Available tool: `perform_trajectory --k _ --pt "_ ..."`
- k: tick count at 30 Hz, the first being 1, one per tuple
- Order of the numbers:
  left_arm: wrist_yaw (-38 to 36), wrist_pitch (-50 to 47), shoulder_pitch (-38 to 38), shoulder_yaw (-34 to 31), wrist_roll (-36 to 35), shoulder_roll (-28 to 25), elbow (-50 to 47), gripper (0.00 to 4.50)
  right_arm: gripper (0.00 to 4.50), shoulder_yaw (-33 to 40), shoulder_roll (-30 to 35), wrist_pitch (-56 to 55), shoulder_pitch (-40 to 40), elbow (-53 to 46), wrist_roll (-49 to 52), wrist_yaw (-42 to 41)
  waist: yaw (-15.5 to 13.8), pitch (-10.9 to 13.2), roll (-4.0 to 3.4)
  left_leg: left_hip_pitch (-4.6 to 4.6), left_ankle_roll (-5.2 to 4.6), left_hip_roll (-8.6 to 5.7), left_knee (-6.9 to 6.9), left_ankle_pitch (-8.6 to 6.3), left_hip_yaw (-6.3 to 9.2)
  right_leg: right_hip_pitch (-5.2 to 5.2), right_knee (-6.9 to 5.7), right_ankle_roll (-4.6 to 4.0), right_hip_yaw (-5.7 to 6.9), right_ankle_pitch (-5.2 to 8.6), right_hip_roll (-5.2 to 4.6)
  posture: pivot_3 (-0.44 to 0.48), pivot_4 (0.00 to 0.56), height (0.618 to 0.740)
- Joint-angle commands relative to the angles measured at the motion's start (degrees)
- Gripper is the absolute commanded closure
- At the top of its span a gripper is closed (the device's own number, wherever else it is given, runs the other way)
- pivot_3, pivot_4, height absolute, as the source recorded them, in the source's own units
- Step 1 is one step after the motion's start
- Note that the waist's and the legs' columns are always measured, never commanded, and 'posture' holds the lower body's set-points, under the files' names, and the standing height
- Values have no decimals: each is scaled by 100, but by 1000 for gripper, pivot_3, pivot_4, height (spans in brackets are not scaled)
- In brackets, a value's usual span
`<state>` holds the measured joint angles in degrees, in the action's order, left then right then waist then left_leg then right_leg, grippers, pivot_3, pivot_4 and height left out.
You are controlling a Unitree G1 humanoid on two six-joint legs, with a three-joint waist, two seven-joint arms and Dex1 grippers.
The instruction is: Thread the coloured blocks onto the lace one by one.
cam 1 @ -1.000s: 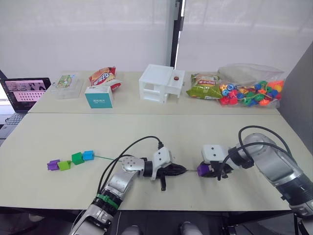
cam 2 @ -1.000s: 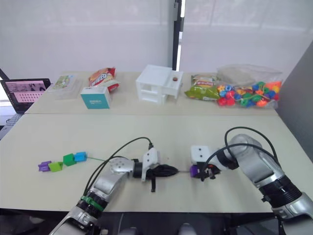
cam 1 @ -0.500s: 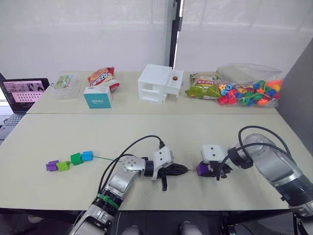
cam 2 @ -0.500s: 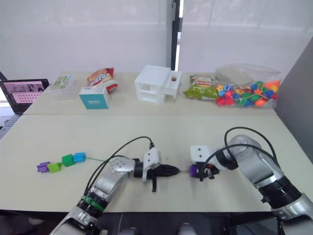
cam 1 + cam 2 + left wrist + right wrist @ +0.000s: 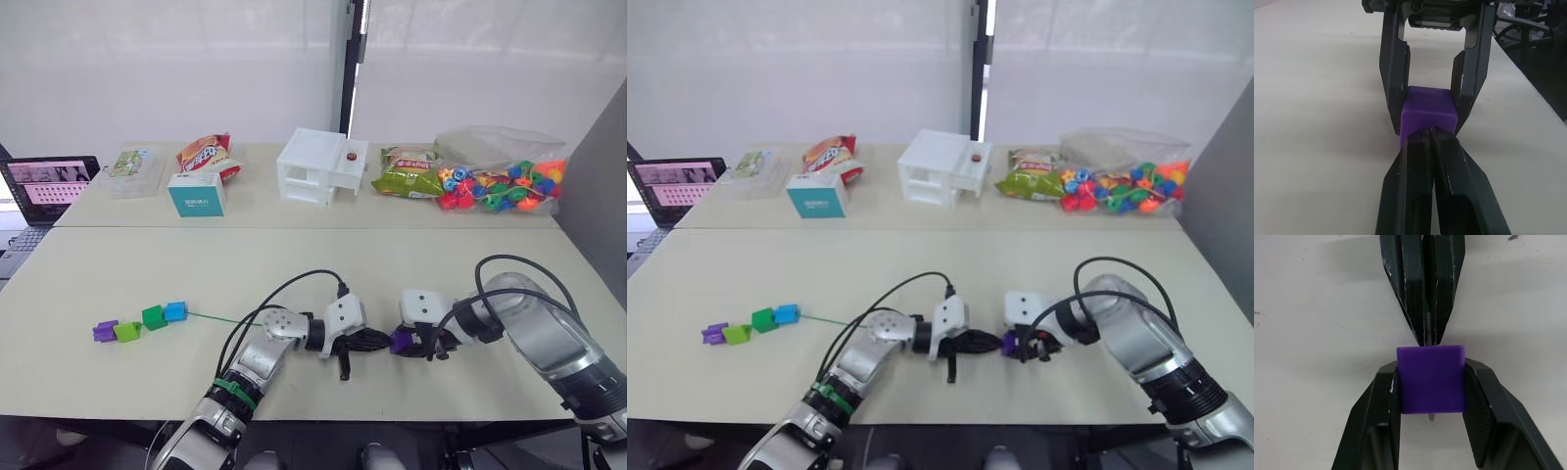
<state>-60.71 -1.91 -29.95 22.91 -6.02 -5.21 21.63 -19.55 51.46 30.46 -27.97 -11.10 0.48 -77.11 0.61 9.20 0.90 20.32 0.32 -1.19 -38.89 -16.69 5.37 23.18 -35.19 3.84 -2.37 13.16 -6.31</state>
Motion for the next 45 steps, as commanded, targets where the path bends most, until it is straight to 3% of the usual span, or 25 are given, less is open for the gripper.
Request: perform_trajectory --k 1,7,15,20,28,29,45 --pt "59 -52 -96 83 -6 170 -219 3788 3332 45 -28 -33 54 -191 68 106 0 0 0 0 0 0 0 0 0 0 2 0 0 0 0 0 150 740" --pt "50 138 -122 -25 228 -317 -324 1857 3332 47 3 -89 91 -152 76 164 13 0 0 -1 0 0 1 0 1 1 0 0 0 0 0 0 150 740" --pt "-313 -21 -110 -88 105 -956 -638 1831 3332 -36 -55 -214 -3 1 52 201 20 0 0 -1 0 1 3 0 1 4 -2 0 0 0 1 0 150 740" --pt "-355 -141 -135 -109 28 -940 -684 1831 3332 -100 -110 -278 -84 58 -6 211 29 0 0 -2 0 1 2 0 1 4 -2 0 0 0 2 0 150 740" --pt "-269 132 -168 -21 225 -678 -190 4351 3332 -136 -136 -265 -117 42 -38 208 40 0 1 -3 0 2 2 0 1 3 -3 0 0 0 2 0 150 740" --pt "-285 157 -160 -19 228 -672 -145 4500 3332 -136 -135 -257 -116 29 -39 208 42 0 1 -3 0 2 3 0 1 4 -3 0 0 0 3 0 150 740" --pt "-352 269 -258 28 110 -177 18 4500 3332 -189 -189 -248 -183 52 -95 282 37 1 1 -3 0 2 2 0 1 4 -4 0 0 0 3 0 150 740"
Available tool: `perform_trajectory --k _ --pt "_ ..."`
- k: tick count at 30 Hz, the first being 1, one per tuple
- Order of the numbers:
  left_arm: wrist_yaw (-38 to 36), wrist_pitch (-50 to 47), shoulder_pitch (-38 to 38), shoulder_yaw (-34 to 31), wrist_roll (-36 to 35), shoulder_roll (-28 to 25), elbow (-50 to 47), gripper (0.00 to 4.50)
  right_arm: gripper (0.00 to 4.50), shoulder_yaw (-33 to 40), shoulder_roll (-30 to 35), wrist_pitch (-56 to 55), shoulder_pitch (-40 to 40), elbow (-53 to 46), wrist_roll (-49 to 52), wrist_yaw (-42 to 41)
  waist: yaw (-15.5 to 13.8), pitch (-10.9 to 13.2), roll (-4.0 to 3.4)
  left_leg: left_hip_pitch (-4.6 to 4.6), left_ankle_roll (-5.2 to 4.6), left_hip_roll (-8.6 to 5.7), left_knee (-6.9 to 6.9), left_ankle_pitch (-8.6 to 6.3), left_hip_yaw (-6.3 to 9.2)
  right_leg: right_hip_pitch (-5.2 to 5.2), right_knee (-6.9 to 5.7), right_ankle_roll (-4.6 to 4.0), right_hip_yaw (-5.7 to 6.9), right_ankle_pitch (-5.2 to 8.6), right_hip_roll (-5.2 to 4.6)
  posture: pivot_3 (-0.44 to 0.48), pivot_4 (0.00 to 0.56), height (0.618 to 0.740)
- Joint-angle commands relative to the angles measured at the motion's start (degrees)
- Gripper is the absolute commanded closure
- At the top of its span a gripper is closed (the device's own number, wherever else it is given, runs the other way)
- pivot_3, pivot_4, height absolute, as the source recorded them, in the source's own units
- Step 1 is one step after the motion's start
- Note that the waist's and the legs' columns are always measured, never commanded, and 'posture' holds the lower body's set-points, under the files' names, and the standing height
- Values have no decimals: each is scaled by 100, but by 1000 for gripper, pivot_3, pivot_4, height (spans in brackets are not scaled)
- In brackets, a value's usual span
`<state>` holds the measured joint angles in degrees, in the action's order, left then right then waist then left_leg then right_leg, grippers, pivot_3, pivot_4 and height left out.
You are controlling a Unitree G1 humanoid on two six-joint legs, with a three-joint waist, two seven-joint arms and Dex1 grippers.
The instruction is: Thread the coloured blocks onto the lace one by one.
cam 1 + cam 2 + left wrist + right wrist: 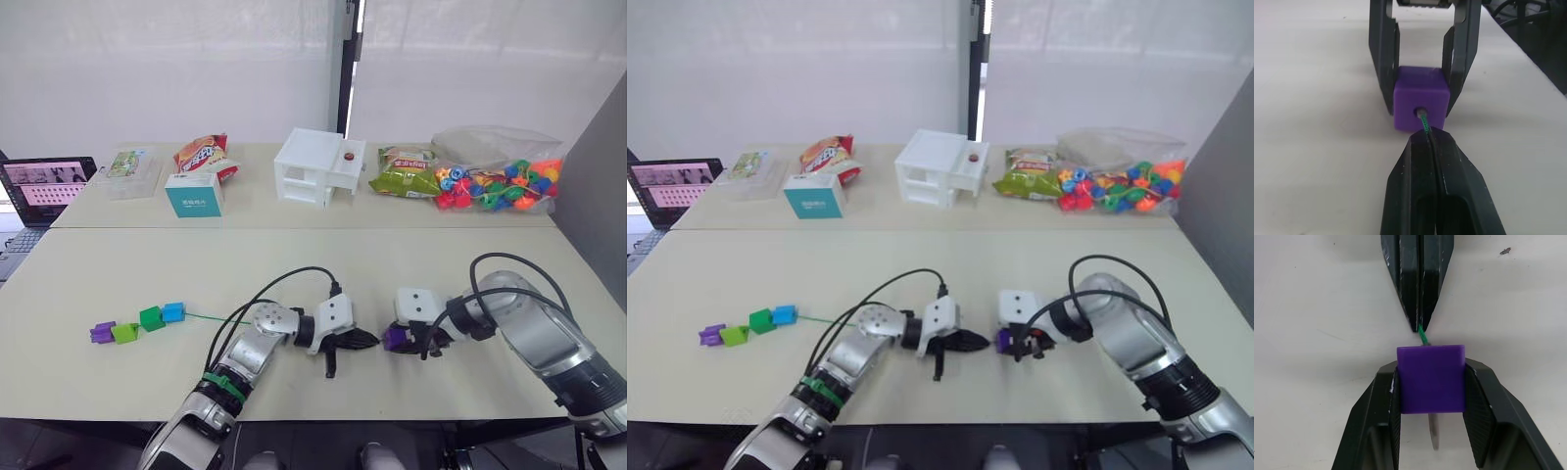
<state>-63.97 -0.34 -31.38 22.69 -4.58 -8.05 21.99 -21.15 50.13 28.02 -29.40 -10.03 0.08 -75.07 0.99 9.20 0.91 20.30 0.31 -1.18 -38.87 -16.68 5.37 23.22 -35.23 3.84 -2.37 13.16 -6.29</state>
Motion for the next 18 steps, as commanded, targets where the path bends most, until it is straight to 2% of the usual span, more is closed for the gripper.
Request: perform_trajectory --k 1,7,11,13,18 --pt "-29 135 -124 75 -12 146 9 4500 3332 -27 -52 6 -32 -66 -51 81 0 0 0 0 0 0 0 0 0 0 0 0 0 0 0 0 150 740" --pt "51 85 -193 80 43 240 100 4500 3332 -27 -30 111 31 -184 -11 72 -16 0 0 0 0 0 -2 0 0 -2 1 0 0 0 0 0 150 740" --pt "11 -206 -301 -129 -108 123 73 3327 3332 -13 -18 208 33 -241 147 -81 -17 0 1 1 0 0 -2 0 0 -2 0 0 0 0 0 0 150 740" --pt "-148 -357 -334 -195 -193 -52 -71 2702 2306 51 -32 111 39 -258 185 -54 -9 0 1 1 0 0 -2 0 0 -1 0 0 0 0 0 0 150 740" --pt "-394 -489 -378 -243 -281 -365 -356 1035 649 509 202 337 20 -474 546 -122 -15 1 -1 4 0 -1 0 0 1 9 -9 0 -1 0 -1 0 150 740"
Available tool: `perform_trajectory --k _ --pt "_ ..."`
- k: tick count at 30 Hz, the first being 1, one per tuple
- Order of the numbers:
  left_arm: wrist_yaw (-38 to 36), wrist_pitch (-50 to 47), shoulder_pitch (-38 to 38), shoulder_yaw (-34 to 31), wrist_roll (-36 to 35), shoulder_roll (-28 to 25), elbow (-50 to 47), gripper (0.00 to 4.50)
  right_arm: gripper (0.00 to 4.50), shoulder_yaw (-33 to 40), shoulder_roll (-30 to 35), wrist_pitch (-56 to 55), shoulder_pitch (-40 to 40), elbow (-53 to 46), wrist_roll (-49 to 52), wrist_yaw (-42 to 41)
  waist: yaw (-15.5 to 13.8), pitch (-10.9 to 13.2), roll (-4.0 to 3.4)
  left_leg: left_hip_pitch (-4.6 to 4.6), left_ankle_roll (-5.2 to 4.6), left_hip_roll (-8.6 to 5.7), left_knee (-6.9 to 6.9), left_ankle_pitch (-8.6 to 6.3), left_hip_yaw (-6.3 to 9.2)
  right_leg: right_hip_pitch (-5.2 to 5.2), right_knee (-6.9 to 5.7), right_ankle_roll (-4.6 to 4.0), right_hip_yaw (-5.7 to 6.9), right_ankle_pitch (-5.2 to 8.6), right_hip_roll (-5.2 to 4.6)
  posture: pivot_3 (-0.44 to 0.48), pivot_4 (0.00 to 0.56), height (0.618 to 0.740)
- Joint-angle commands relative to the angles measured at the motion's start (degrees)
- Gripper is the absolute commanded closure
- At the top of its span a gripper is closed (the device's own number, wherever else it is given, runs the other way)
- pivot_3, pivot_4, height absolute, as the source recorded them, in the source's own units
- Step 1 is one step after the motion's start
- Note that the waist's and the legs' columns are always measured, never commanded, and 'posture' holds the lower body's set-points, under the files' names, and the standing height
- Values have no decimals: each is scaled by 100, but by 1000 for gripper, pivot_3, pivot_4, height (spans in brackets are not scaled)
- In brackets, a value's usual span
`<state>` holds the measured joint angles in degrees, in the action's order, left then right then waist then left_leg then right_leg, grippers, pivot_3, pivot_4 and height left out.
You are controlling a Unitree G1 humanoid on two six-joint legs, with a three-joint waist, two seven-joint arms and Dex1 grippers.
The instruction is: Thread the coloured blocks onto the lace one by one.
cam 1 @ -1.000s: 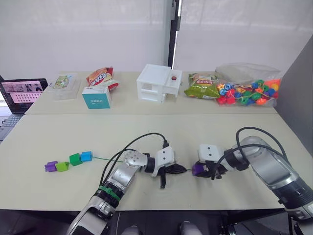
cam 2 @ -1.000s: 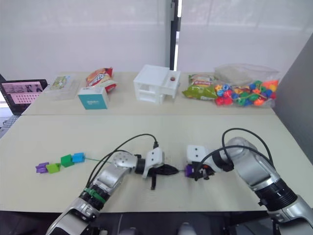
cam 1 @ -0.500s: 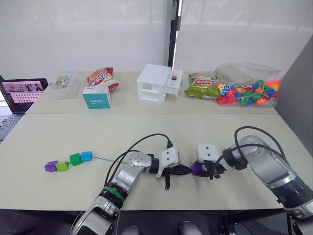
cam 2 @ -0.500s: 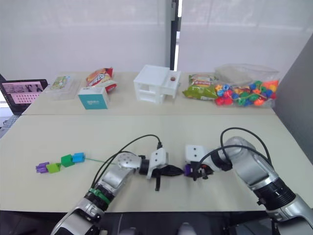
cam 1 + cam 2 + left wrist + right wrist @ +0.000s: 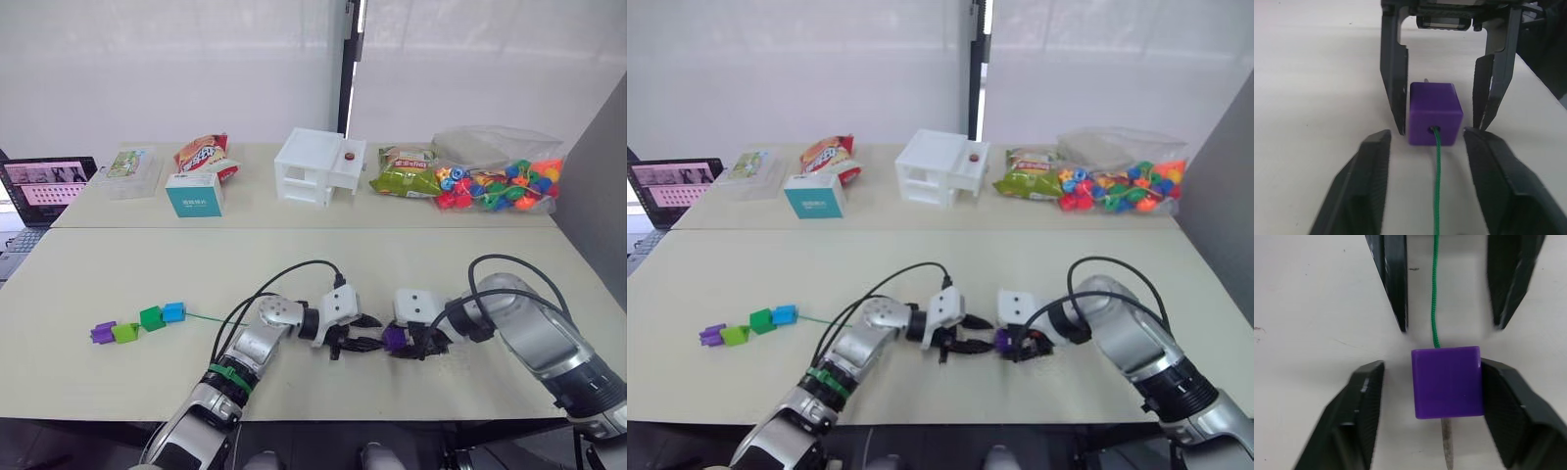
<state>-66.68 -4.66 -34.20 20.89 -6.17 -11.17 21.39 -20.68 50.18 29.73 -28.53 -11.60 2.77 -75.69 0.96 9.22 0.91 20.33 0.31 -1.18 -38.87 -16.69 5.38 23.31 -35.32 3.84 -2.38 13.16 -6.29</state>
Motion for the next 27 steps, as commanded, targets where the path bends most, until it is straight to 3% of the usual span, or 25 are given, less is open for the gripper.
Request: perform_trajectory --k 1,2,3,10,20,27 --pt "-153 -70 -86 -43 -131 -78 -342 671 277 548 255 244 -57 -360 357 -63 -15 1 -1 1 0 0 0 0 1 0 0 0 0 0 0 0 150 740" --pt "-170 -70 -70 -16 -134 -93 -390 322 0 643 318 315 -12 -427 439 -57 -27 1 -1 3 0 -1 -1 0 1 0 1 0 0 0 -1 0 150 740" --pt "-176 -57 -37 36 -135 -69 -458 59 0 821 416 402 93 -532 542 -22 -56 1 0 4 0 -2 -2 0 1 -2 3 0 0 0 -2 0 150 740" --pt "108 81 30 292 -26 473 -370 59 0 1835 885 989 1039 -1303 1082 341 -170 3 2 17 -2 -6 -4 -1 3 -2 13 2 2 -2 -6 0 150 740" --pt "546 608 -444 533 472 1060 681 59 0 2043 1085 1090 1803 -1673 993 1106 -148 4 5 14 -1 -6 -9 -1 -4 -6 17 3 0 -1 -4 0 150 740" --pt "417 789 -492 609 635 995 872 2217 0 1512 923 224 1829 -1268 486 1417 -141 4 5 12 -1 -6 -8 -1 -4 -5 17 3 0 -1 -4 0 150 740"
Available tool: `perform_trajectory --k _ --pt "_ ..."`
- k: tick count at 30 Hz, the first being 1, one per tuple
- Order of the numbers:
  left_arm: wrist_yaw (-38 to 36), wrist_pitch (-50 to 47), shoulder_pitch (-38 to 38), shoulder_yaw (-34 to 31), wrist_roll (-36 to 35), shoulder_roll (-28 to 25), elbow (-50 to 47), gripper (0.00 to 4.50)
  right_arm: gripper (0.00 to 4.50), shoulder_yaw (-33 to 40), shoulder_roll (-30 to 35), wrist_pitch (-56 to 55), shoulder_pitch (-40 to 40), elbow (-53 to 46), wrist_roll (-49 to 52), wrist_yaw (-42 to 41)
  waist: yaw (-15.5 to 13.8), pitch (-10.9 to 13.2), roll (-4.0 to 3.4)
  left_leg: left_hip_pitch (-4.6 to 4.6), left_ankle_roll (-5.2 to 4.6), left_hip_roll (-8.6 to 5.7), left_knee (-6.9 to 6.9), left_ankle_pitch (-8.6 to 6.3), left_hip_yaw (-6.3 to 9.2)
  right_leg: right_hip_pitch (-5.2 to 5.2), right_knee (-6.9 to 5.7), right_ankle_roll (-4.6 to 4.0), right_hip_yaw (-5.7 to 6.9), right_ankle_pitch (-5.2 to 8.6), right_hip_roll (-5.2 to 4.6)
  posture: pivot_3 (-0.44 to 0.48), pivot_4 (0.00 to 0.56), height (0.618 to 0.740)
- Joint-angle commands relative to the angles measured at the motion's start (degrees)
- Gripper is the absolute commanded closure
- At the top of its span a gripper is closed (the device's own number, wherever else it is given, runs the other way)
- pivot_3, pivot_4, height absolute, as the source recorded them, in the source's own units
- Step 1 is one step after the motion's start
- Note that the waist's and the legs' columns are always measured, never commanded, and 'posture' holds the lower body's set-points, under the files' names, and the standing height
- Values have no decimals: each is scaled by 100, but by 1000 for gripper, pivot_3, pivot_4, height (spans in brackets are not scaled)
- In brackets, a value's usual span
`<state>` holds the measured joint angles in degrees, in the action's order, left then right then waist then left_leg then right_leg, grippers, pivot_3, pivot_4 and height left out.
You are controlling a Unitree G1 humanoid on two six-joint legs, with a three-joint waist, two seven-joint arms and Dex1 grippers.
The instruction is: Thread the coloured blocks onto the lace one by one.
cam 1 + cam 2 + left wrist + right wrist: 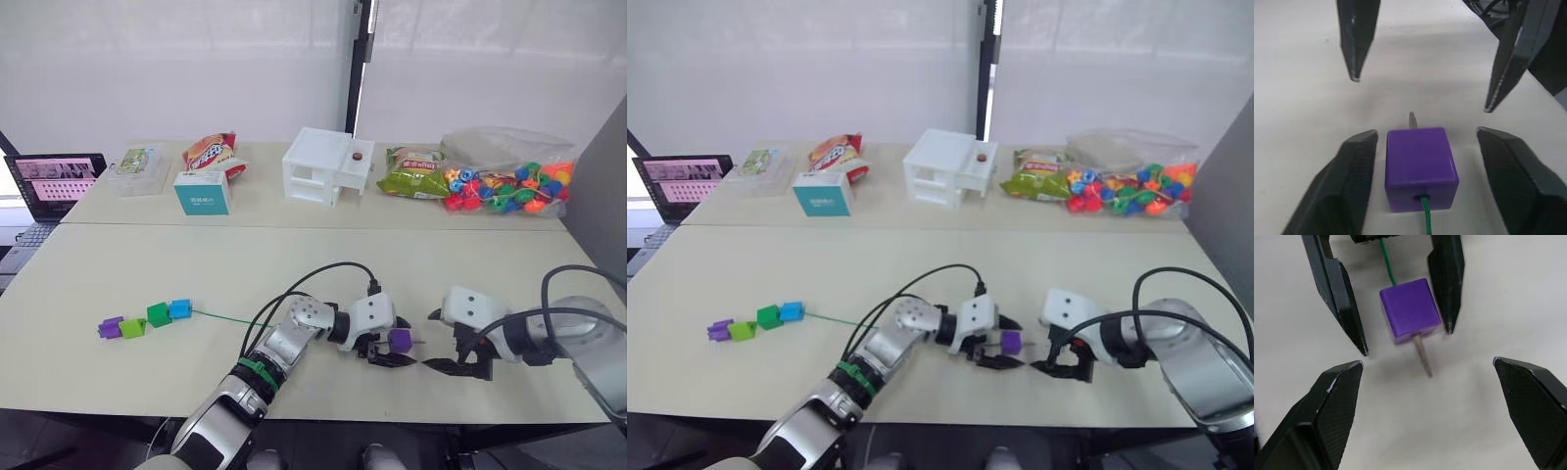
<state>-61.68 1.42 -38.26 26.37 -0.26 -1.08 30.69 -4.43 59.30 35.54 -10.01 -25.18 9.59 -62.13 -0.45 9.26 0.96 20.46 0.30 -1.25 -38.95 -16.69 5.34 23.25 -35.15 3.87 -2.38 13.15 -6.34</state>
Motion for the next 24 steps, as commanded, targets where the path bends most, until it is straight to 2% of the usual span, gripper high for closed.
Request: perform_trajectory --k 1,3,10,18,24 --pt "-123 189 -78 74 64 -36 -63 2556 0 -174 -13 -442 -58 155 -227 70 0 0 0 1 0 -1 0 0 0 0 1 0 0 0 0 0 150 740" --pt "-150 205 -97 86 103 -82 -50 3255 0 -276 -64 -573 -146 256 -267 67 -6 0 0 2 1 -1 -1 0 0 0 1 0 0 0 -1 0 150 740" --pt "-141 231 -139 67 172 -138 12 3285 0 -527 -180 -674 -405 460 -290 -45 -2 0 0 0 1 0 -1 0 0 0 1 0 0 0 0 0 150 740" --pt "-123 217 -153 59 202 -129 34 3285 2504 -595 -265 -170 -369 454 -144 -68 -5 0 0 0 0 0 0 0 1 0 -1 0 0 0 0 0 150 740" --pt "-170 151 -172 38 183 -130 -39 3285 4494 -636 -391 -298 -245 551 -120 -18 5 0 0 -5 0 0 -1 0 1 -5 0 0 0 0 0 0 150 740"
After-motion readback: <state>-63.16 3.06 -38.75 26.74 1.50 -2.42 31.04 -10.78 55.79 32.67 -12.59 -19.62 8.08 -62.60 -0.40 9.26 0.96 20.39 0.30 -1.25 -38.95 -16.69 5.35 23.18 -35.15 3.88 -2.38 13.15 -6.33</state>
